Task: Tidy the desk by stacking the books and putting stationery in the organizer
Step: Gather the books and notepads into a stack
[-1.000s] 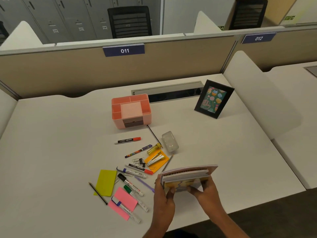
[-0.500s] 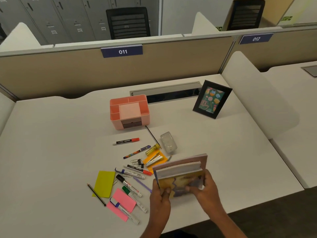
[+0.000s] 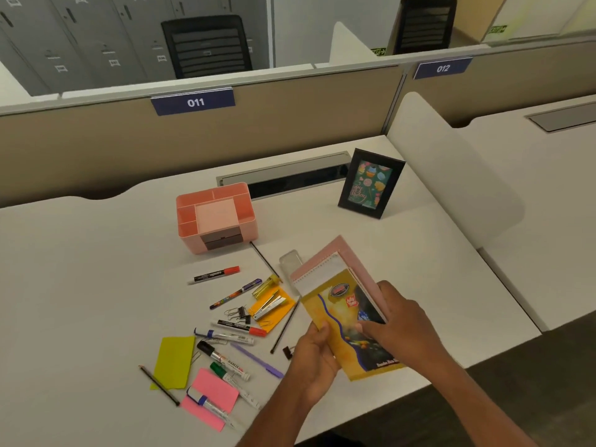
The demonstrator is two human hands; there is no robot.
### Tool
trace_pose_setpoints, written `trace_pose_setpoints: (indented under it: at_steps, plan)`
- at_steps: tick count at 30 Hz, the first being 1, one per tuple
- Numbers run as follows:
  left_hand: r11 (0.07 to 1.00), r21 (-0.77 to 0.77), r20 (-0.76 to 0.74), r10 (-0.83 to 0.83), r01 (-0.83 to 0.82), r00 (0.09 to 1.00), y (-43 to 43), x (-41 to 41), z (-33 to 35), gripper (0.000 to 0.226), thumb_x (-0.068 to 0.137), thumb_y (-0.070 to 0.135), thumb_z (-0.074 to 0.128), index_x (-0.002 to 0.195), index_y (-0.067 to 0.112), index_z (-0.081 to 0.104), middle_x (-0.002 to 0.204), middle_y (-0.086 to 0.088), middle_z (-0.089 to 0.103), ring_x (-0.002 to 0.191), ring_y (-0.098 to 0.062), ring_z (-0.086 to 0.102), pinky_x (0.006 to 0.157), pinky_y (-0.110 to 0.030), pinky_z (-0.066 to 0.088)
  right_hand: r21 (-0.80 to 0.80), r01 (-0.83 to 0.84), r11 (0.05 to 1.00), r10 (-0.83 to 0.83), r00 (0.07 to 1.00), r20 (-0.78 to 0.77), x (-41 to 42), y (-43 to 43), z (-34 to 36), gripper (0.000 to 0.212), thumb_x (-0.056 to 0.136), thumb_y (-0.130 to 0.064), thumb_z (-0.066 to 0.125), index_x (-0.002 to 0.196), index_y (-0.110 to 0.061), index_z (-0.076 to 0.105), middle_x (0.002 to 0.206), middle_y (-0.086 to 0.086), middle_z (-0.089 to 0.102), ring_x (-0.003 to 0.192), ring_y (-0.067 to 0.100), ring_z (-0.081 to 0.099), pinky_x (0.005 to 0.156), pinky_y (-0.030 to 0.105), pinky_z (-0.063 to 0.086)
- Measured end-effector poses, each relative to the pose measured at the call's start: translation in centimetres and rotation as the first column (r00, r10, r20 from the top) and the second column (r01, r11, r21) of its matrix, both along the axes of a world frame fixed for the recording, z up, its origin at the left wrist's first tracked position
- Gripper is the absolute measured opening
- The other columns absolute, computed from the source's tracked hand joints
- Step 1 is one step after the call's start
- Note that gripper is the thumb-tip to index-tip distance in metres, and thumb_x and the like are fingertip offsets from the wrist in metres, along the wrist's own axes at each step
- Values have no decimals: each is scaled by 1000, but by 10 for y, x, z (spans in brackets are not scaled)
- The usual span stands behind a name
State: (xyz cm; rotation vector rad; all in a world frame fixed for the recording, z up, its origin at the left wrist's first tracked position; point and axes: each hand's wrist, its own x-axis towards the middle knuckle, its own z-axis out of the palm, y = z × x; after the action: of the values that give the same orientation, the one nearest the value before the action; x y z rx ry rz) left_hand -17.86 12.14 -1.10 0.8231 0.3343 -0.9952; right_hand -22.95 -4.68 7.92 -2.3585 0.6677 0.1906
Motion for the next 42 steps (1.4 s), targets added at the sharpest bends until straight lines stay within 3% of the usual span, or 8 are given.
trace_pose_setpoints:
  at_steps: [3,10,20,26,29,34,37,42]
  plan:
    - [998,38,-17,-43,44,999,-19,1,-3,39,110,24,41,145,14,55,135,-17,69,123,-41,67,108,-70,45,-22,61,998,-62,998,-32,8,-27,-4,52,74,-49,83,110,-36,48,96,-13,68,82,14,70,74,40,64]
    - [986,127,84,-118,107,989,-67,12,6,35,105,16,57,139,21,59,126,-7,75,112,-30,74,94,-56,60,332,292,897,-267,956,-122,18,-112,-26,55,68,-23,97,112,-20,65,99,2,79,85,21,78,80,44,66]
    - [955,198,83,-242,222,967,-139,42,1,37,101,8,56,133,22,66,122,-5,77,114,-26,73,98,-50,59,353,452,819,-422,892,-163,35,-196,-77,70,59,-18,100,115,-21,59,108,13,73,90,30,76,85,50,64]
    - [926,278,28,-272,254,962,-166,53,-8,38,95,2,54,125,21,70,114,-5,79,104,-26,76,87,-46,62,304,480,823,-443,877,-186,42,-222,-111,80,43,-38,97,112,-27,59,110,5,71,96,28,73,90,51,62]
    - [920,296,29,-277,256,960,-174,53,-10,41,90,-1,55,122,18,71,111,-5,79,96,-21,77,80,-42,62,257,481,838,-457,877,-151,43,-222,-112,70,58,-25,98,116,-23,59,112,4,70,98,26,71,91,48,60]
    - [891,390,46,-271,232,962,-184,51,-20,48,76,-6,52,112,17,74,107,-6,79,105,-30,74,87,-48,64,160,477,864,-465,878,-112,46,-219,-110,59,65,-19,97,111,-16,60,103,4,69,92,25,70,86,43,61]
    - [859,455,43,-285,235,958,-189,50,-19,51,70,0,51,108,22,75,96,-1,76,85,-22,71,80,-45,65,104,483,869,-476,875,-90,48,-219,-113,59,61,-14,99,109,-11,64,100,7,70,88,26,71,80,43,62]
    - [824,502,10,-310,263,951,-195,50,-16,46,69,1,50,103,20,74,100,-5,75,84,-21,67,78,-42,60,16,453,892,-449,888,-103,46,-222,-120,65,58,-29,99,112,-12,68,98,4,71,89,26,71,85,47,62]
